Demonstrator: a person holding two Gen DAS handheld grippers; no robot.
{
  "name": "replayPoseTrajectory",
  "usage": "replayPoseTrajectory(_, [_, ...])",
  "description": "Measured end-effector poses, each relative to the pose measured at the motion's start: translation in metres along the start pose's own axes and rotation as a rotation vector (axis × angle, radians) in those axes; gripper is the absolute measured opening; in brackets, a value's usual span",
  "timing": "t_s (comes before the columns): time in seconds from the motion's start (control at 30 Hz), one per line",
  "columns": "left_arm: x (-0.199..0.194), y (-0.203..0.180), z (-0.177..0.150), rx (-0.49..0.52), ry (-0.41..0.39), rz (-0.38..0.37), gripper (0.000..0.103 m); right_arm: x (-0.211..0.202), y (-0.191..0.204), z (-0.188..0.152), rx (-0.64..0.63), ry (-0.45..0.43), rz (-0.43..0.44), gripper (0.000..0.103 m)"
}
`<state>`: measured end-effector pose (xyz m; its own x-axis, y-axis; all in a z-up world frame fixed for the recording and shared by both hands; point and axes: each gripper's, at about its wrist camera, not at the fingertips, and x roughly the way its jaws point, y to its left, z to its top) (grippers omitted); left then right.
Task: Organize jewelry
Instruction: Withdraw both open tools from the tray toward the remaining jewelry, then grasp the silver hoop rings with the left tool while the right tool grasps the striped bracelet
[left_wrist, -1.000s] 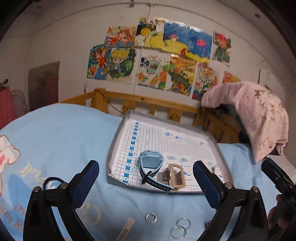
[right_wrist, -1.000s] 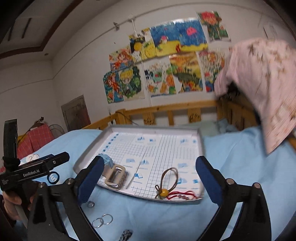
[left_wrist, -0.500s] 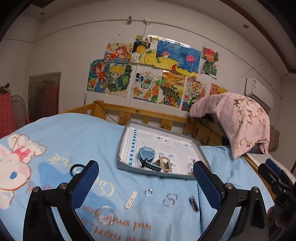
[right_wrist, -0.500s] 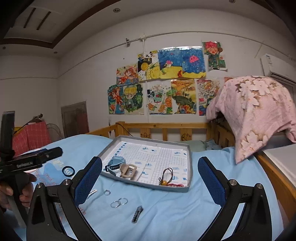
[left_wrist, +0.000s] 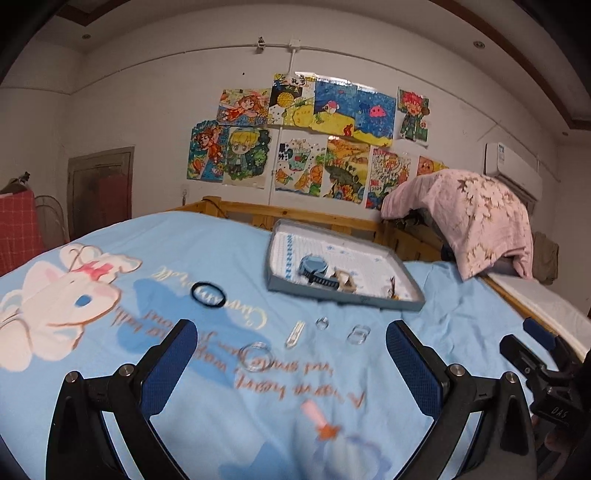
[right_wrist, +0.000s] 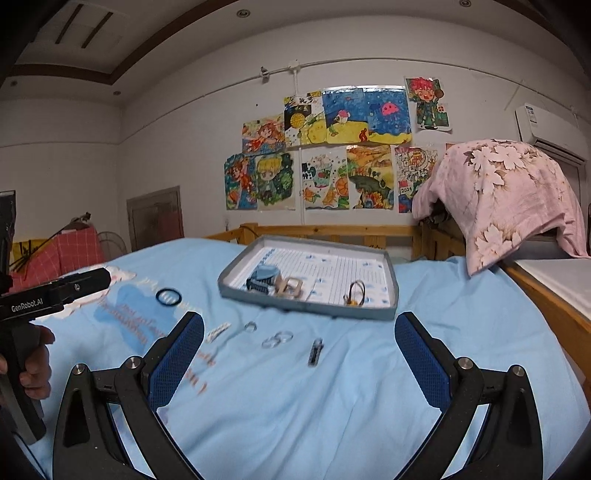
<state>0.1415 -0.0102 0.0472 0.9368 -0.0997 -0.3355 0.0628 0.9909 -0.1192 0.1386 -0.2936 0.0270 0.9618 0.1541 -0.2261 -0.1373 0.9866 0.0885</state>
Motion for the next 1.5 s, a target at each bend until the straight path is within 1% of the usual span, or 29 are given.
replayPoseTrajectory(0.13, [-0.006, 0.015, -0.019, 0.052, 0.059, 0.038, 0.103, -0.009, 0.008, -0.013, -0.023, 0.05, 0.054, 0.102])
replayPoseTrajectory(0.2, [-0.008, 0.025, -0.029, 0.059, 0.083, 0.056, 0.103, -0.008, 0.014, -0.017, -0.049, 0.07, 0.066, 0.102])
replayPoseTrajectory(0.23, [-0.008, 0.03, -0.034, 0.045, 0.091, 0.064, 0.103, -0.007, 0.017, -0.018, -0.059, 0.081, 0.076, 0.102])
replayPoseTrajectory(0.33, [-0.008, 0.051, -0.047, -0.04, 0.116, 0.08, 0.103, -0.002, 0.025, -0.023, -0.071, 0.112, 0.101, 0.102])
replayPoseTrajectory(0.4, [-0.008, 0.059, -0.053, -0.066, 0.123, 0.08, 0.103, 0.002, 0.028, -0.026, -0.08, 0.136, 0.103, 0.102])
replayPoseTrajectory(0.5, [0.001, 0.062, -0.053, -0.075, 0.152, 0.078, 0.103, 0.005, 0.034, -0.029, -0.091, 0.156, 0.096, 0.102])
replayPoseTrajectory(0.57, [0.005, 0.058, -0.052, -0.055, 0.163, 0.077, 0.103, 0.009, 0.035, -0.03, -0.091, 0.173, 0.082, 0.102])
replayPoseTrajectory(0.63, [0.014, 0.052, -0.05, -0.012, 0.19, 0.07, 0.103, 0.012, 0.033, -0.031, -0.085, 0.191, 0.069, 0.102])
replayPoseTrajectory(0.73, [0.028, 0.047, -0.045, 0.033, 0.219, 0.057, 0.103, 0.013, 0.031, -0.03, -0.092, 0.186, 0.06, 0.102])
replayPoseTrajectory(0.87, [0.05, 0.046, -0.038, 0.03, 0.244, 0.026, 0.103, 0.026, 0.025, -0.025, -0.149, 0.179, 0.036, 0.102])
replayPoseTrajectory(0.93, [0.063, 0.044, -0.035, 0.034, 0.254, 0.017, 0.103, 0.034, 0.021, -0.023, -0.138, 0.179, 0.021, 0.102])
replayPoseTrajectory(1.03, [0.09, 0.041, -0.03, 0.038, 0.274, 0.01, 0.103, 0.048, 0.015, -0.022, -0.091, 0.177, 0.047, 0.101])
replayPoseTrajectory(1.1, [0.105, 0.04, -0.029, 0.039, 0.283, 0.001, 0.103, 0.059, 0.015, -0.023, -0.092, 0.176, 0.051, 0.101])
replayPoseTrajectory(1.2, [0.129, 0.035, -0.027, 0.075, 0.297, 0.008, 0.103, 0.079, 0.017, -0.024, -0.101, 0.175, 0.069, 0.101])
replayPoseTrajectory(1.23, [0.138, 0.034, -0.027, 0.085, 0.308, 0.007, 0.103, 0.084, 0.016, -0.024, -0.095, 0.176, 0.07, 0.1])
replayPoseTrajectory(1.3, [0.149, 0.036, -0.029, 0.079, 0.322, 0.005, 0.103, 0.097, 0.013, -0.022, -0.073, 0.187, 0.075, 0.092])
replayPoseTrajectory(1.4, [0.16, 0.041, -0.034, 0.055, 0.334, -0.018, 0.101, 0.119, 0.006, -0.023, -0.039, 0.204, 0.092, 0.083])
replayPoseTrajectory(1.43, [0.164, 0.042, -0.036, 0.054, 0.338, -0.023, 0.097, 0.129, 0.005, -0.023, -0.029, 0.218, 0.093, 0.081])
replayPoseTrajectory(1.47, [0.166, 0.042, -0.038, 0.054, 0.342, -0.026, 0.092, 0.138, 0.003, -0.023, -0.02, 0.23, 0.093, 0.076])
replayPoseTrajectory(1.5, [0.17, 0.043, -0.041, 0.054, 0.35, -0.031, 0.09, 0.144, 0.002, -0.024, -0.013, 0.236, 0.091, 0.073])
